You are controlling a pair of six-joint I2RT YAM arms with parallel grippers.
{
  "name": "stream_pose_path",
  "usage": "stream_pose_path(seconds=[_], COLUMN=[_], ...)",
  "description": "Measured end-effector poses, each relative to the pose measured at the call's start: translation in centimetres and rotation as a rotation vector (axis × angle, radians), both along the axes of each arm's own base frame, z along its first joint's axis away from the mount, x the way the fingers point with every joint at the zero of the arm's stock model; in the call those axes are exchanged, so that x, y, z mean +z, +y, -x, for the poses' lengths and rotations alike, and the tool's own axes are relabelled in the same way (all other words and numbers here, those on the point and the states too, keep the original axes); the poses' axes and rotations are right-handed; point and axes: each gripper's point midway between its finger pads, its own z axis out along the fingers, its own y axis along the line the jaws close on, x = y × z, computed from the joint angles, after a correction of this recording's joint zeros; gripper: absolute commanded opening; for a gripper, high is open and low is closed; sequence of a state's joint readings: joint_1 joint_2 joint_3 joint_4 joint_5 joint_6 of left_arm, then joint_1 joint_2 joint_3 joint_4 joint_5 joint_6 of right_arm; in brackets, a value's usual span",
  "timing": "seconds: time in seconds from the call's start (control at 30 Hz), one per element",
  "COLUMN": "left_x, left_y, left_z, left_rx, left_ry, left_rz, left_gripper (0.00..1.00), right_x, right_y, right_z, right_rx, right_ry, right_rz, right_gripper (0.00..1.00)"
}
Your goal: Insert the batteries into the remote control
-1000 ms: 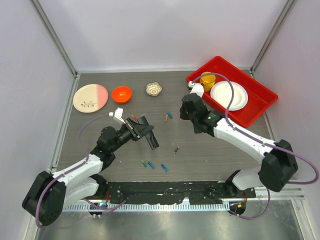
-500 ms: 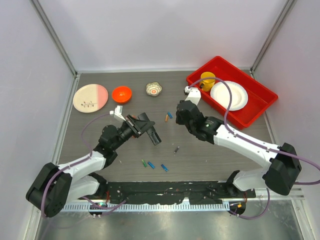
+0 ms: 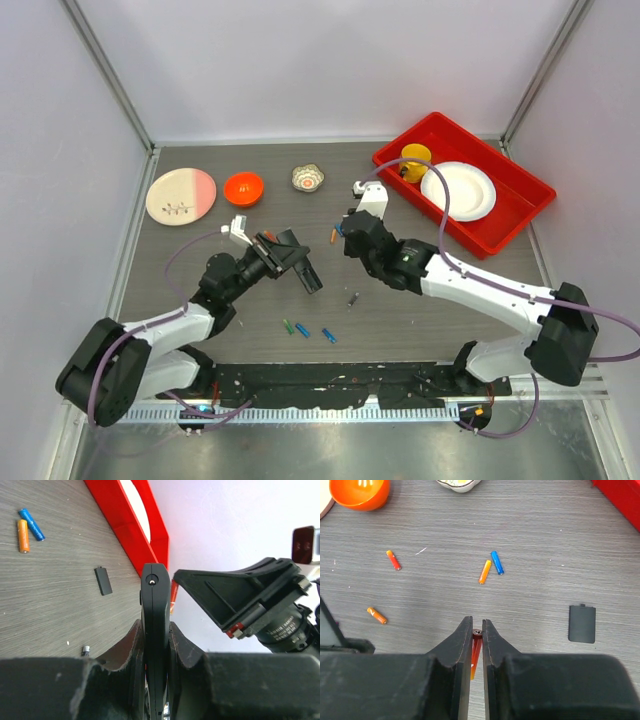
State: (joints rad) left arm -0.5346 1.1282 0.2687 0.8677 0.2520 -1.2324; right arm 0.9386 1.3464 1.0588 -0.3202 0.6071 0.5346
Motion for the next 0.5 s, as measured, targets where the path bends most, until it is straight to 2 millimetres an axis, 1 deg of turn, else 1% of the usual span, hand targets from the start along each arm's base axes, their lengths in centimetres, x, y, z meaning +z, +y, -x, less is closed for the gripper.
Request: stream_pose_path(seconds=[0.1, 0.17, 0.27, 0.4, 0.5], left_x=[-0.6, -1.0, -0.8, 0.0, -0.4], left_y=[-0.3, -0.6, -0.9, -1.4, -1.8], left_z=[-0.1, -0.2, -0.3, -0.1, -0.1], left_rx=[-0.01, -0.023, -0.038, -0.07, -0.094], left_ry=[0.014, 0.021, 0.012, -0.029, -0.017], left_rz=[0.009, 0.021, 0.048, 0.092, 0.109], left_gripper=[0.0, 0.0, 0.0, 0.0, 0.0], right_x=[0.3, 0.6, 1.1, 1.8, 2.4], right_y=[0.1, 0.5, 1.1, 2.0, 2.6], right_z=[0.5, 1.5, 3.0, 4.9, 6.0], right_rx=[0.014, 0.047, 0.092, 0.155, 0.199], right_ry=[-0.018, -0.033, -0.052, -0.08, -0.102], right_rz=[-0.002, -0.008, -0.022, -0.045, -0.06], right_gripper=[0.01, 0.01, 0.01, 0.01, 0.01])
